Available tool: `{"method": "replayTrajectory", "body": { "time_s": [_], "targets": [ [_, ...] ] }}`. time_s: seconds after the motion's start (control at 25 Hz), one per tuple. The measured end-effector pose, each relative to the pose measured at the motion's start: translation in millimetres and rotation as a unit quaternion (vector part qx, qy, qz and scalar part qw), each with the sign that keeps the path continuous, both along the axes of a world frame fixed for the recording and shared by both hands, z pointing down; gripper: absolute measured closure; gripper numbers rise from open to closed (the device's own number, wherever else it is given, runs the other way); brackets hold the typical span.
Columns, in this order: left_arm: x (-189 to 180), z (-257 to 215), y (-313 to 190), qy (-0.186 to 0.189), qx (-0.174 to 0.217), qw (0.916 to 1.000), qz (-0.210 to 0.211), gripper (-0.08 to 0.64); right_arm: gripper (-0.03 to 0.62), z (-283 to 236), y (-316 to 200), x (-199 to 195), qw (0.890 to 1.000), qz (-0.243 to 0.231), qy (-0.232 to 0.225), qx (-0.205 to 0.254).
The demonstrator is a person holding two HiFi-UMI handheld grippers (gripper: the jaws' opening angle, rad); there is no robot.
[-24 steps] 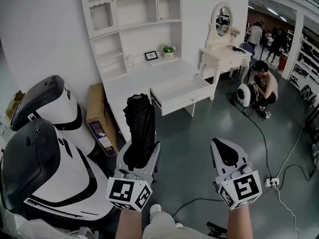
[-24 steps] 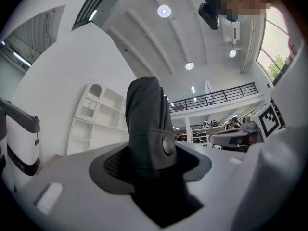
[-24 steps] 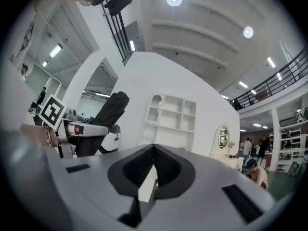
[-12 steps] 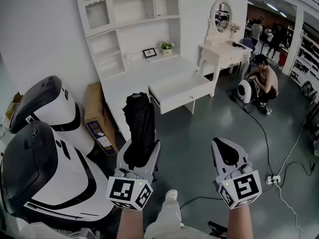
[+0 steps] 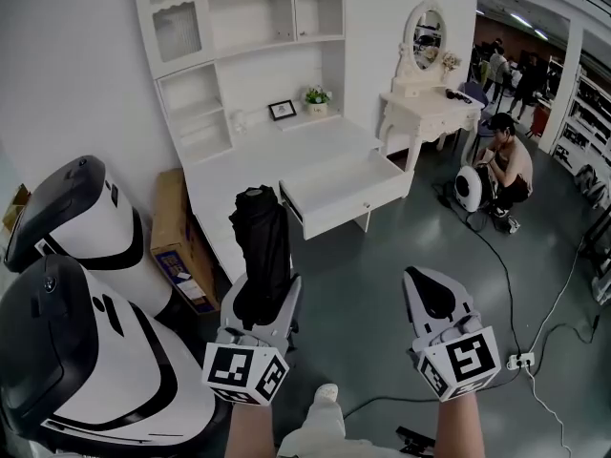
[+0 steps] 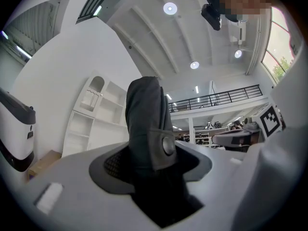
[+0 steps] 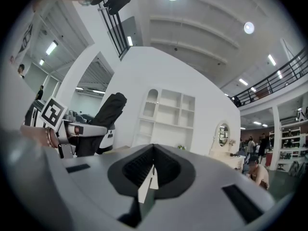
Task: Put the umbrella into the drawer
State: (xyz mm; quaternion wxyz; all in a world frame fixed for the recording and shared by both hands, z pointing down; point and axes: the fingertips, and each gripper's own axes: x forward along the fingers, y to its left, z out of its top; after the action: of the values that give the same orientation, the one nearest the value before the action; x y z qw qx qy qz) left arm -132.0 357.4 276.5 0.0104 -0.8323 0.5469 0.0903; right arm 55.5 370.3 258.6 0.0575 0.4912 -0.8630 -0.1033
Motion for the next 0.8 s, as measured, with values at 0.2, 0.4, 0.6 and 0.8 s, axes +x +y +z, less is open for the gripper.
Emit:
{"method": "replayTrajectory", "body": {
  "time_s": [0.2, 0.4, 0.6, 0.8],
  "targets": [
    [-19.6, 2.7, -50.2, 0.009, -0.008, 0.9999, -0.006, 0.308, 0.586, -3.6, -49.0, -18.1, 1.0, -0.006, 0.0, -0.003],
    [-35.5, 1.0, -100.0, 0.016, -0.01, 0.9998, -0.004, 0.308, 0.586, 0.7, -95.7, -33.3, 1.0, -0.002, 0.007, -0.011],
    [-40.4, -0.2, -144.4, 0.023, -0.01, 0.9997, 0.001, 0.308, 0.586, -2.6, -137.7, -38.6, 1.0, 0.005, 0.01, -0.01],
    [-37.5, -6.3, -167.7, 0.022, -0.001, 0.9997, 0.01, 0.308, 0.586, -3.0, -156.0, -36.5, 1.0, 0.012, 0.008, -0.008]
  ]
}}
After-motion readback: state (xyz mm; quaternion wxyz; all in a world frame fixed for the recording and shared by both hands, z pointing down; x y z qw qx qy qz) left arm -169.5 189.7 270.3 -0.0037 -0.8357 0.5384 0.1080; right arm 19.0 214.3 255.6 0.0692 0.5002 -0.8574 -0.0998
